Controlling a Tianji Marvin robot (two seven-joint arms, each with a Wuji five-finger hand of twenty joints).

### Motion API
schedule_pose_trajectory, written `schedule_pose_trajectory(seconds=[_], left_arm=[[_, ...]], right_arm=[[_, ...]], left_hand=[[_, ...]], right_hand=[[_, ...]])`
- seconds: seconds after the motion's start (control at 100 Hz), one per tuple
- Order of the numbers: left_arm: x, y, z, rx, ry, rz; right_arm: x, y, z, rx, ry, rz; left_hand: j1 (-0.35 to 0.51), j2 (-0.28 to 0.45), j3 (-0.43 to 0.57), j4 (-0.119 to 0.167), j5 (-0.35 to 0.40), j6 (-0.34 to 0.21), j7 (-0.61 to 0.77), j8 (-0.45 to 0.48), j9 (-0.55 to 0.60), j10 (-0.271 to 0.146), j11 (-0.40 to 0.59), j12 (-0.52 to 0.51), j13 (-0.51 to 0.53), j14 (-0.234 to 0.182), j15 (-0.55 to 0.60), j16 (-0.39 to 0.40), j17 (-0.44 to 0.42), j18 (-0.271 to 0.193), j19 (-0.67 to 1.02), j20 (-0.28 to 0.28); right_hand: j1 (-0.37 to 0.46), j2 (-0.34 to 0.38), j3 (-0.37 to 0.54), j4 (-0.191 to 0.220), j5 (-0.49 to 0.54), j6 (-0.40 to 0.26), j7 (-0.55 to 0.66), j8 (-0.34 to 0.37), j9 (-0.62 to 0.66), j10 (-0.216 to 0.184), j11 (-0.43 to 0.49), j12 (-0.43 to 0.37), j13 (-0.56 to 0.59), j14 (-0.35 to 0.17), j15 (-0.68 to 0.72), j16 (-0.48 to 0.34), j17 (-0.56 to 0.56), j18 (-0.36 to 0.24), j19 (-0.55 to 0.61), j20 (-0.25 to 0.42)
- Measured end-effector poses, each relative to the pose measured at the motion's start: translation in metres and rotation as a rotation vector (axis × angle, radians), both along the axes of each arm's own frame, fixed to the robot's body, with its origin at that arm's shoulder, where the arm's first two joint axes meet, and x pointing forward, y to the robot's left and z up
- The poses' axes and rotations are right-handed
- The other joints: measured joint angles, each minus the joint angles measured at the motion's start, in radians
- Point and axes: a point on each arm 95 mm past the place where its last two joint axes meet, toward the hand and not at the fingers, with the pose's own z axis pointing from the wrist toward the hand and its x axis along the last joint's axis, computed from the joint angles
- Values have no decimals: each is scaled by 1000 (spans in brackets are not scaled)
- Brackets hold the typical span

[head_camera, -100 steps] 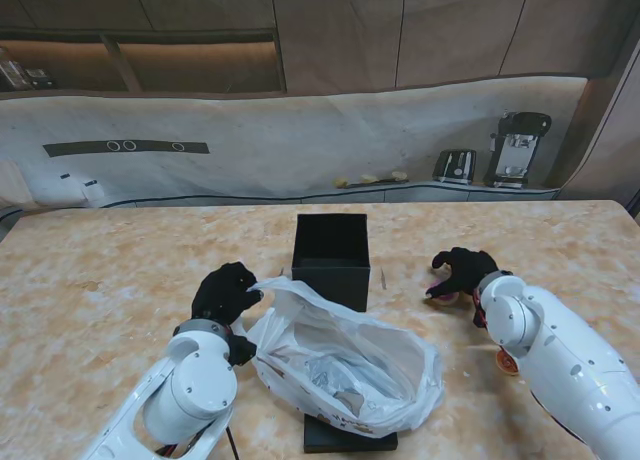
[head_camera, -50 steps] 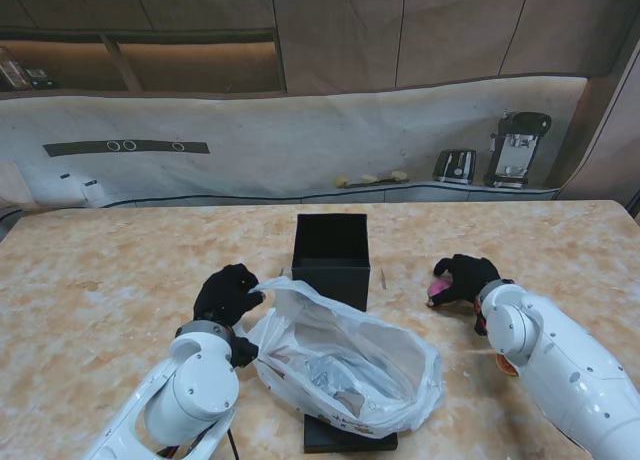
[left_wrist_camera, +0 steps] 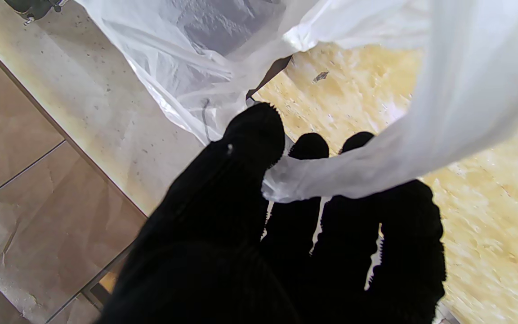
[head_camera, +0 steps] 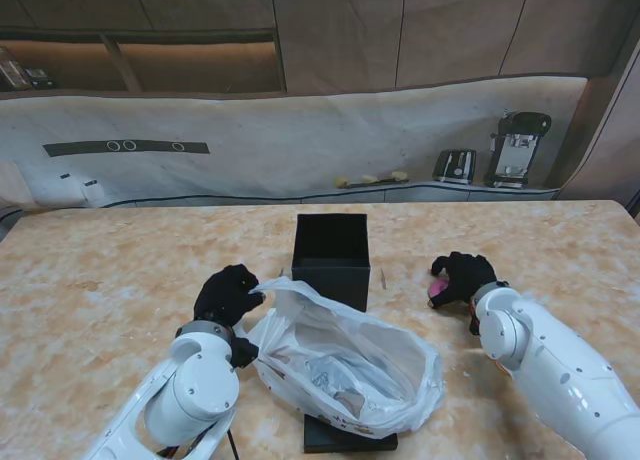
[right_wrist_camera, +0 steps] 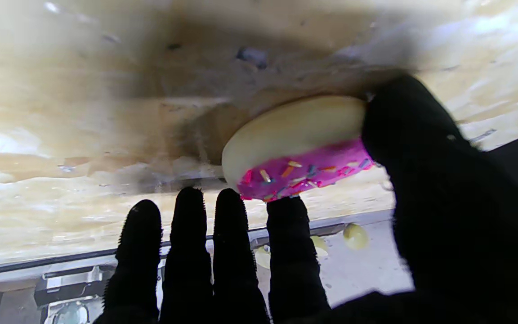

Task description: Pack mini donuts into a plastic bag, tie the opening and put the bag into the gift box

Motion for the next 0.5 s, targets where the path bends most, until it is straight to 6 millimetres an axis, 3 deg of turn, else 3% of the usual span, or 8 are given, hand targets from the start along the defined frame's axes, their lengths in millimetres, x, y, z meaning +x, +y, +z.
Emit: schedule_pose_trajectory(seconds=[0.15, 0.29, 0.34, 0.41, 0.5], left_arm=[[0, 0, 0, 2, 1, -2], [-1, 0, 0, 4, 1, -3], [-2, 0, 0, 5, 1, -3], [-2, 0, 0, 6, 0, -2], [-2, 0, 0, 6, -1, -3]], right_arm=[[1, 4, 0, 0, -14, -7], [1, 7, -1, 22, -23, -29], [1, 7, -1, 23, -24, -42], [0, 8, 1, 6, -28, -81], [-3, 9, 1, 16, -41, -100]], left_hand=[[0, 0, 0, 0, 0, 0, 0, 0, 0, 0, 9, 0, 0, 0, 11, 2, 1, 0, 0, 11], [0, 0, 0, 0, 0, 0, 0, 0, 0, 0, 9, 0, 0, 0, 11, 2, 1, 0, 0, 12], [0, 0, 0, 0, 0, 0, 0, 0, 0, 0, 9, 0, 0, 0, 11, 2, 1, 0, 0, 12], [0, 0, 1, 0, 0, 0, 0, 0, 0, 0, 9, 0, 0, 0, 11, 2, 1, 0, 0, 12], [0, 0, 2, 0, 0, 0, 0, 0, 0, 0, 9, 0, 0, 0, 11, 2, 1, 0, 0, 15]], right_hand=[[-10, -54, 120, -35, 35, -30, 143, 92, 60, -13, 96, 92, 112, -5, 163, 85, 151, -73, 239, 74], [20, -56, 146, -44, 108, -31, 248, 142, 171, -13, 146, 98, 302, -15, 273, 113, 376, -88, 383, 83], [24, -64, 148, -63, 130, -31, 273, 139, 227, -13, 158, 92, 364, -18, 287, 117, 439, -88, 411, 62], [42, -90, 157, -110, 183, -20, 312, 64, 294, 6, 161, 91, 442, -19, 300, 117, 520, -83, 437, 27], [70, -131, 198, -141, 240, -16, 351, 7, 373, 28, 160, 97, 534, -19, 312, 90, 612, -67, 464, 10]])
